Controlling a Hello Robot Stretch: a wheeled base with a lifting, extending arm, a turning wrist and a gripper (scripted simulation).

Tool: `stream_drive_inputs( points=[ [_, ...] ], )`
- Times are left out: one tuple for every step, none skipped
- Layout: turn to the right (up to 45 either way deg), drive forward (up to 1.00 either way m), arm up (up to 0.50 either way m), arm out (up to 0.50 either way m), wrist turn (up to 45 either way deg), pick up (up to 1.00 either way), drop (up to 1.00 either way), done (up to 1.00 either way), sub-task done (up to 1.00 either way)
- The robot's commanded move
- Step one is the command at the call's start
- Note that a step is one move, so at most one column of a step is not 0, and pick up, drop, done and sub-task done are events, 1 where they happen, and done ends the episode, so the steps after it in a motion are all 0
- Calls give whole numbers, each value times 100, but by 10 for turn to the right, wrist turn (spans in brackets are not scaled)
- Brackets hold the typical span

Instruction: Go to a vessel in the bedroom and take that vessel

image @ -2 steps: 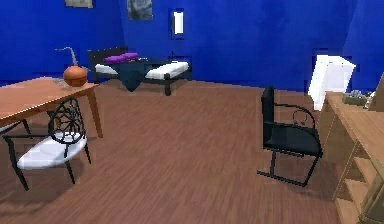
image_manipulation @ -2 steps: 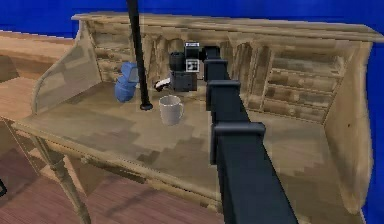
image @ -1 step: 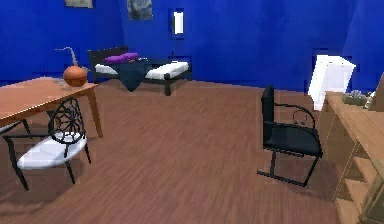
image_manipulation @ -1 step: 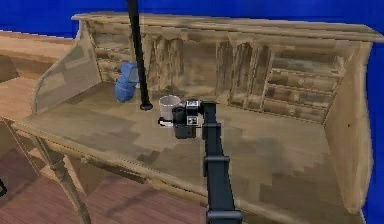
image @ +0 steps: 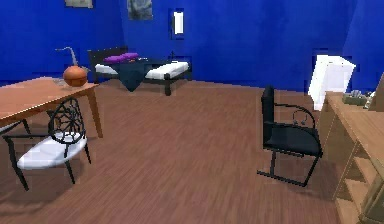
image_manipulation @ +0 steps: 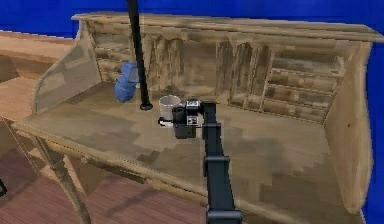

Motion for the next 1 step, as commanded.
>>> stream_drive_inputs(
  points=[
    [0,0,10,0,0,0,0,0,0]
  ],
)
